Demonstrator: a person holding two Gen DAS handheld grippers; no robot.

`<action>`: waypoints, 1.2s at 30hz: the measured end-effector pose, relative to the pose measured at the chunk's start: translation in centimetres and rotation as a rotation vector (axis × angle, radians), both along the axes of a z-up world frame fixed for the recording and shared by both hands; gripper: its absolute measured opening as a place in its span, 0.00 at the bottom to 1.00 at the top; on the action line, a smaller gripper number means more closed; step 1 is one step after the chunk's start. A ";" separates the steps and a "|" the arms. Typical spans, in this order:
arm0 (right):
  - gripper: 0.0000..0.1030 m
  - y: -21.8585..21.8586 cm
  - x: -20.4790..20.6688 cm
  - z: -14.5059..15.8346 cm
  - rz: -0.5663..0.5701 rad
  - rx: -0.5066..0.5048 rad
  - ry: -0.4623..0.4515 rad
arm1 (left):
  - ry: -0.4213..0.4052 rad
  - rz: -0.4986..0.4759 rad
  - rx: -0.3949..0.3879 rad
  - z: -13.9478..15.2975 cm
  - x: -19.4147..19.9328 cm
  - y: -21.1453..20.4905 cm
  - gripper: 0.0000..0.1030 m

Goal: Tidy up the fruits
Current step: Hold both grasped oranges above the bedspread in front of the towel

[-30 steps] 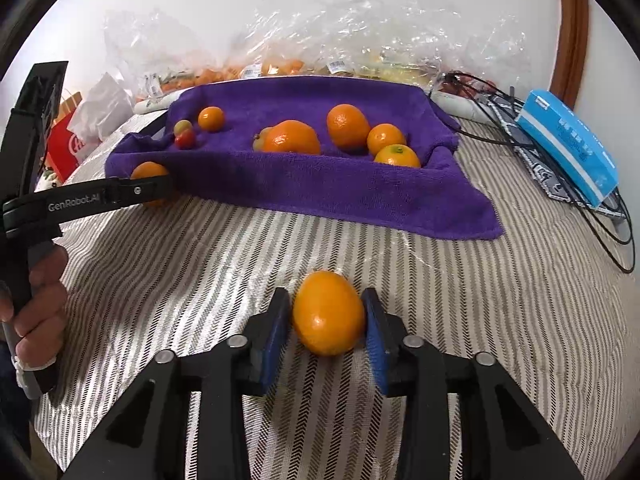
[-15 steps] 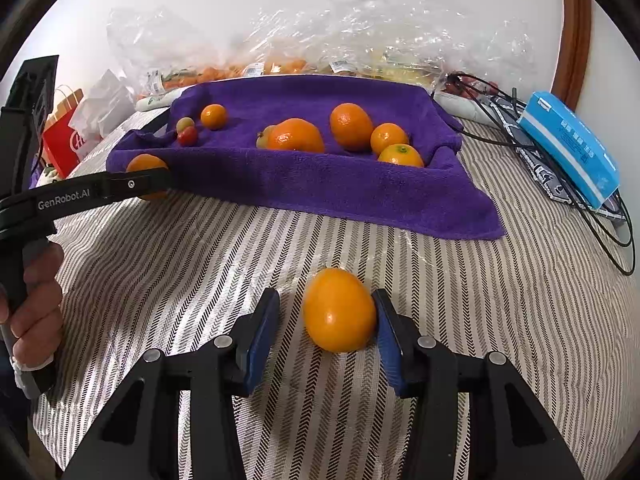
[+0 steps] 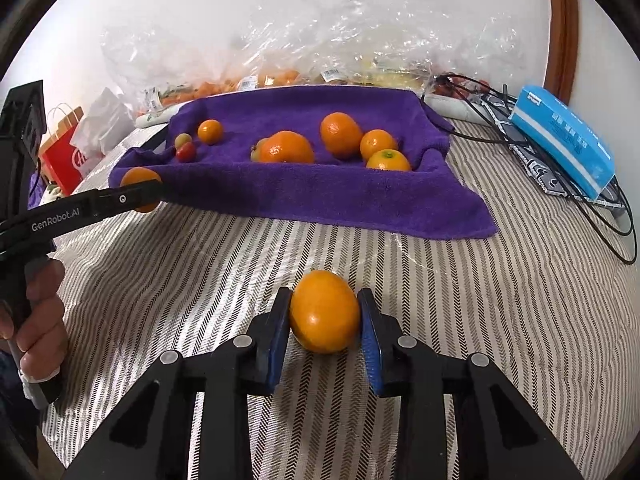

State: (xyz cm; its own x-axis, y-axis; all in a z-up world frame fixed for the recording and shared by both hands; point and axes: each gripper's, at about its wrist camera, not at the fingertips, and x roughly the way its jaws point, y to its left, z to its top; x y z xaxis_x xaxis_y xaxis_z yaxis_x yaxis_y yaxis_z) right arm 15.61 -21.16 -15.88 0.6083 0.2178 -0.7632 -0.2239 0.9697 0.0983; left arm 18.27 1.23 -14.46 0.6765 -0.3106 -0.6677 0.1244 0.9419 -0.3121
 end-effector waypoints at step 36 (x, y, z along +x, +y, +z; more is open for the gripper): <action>0.32 -0.8 -1.0 0.9 -0.049 0.034 -0.067 | -0.096 0.002 -0.040 1.8 -1.5 0.3 0.38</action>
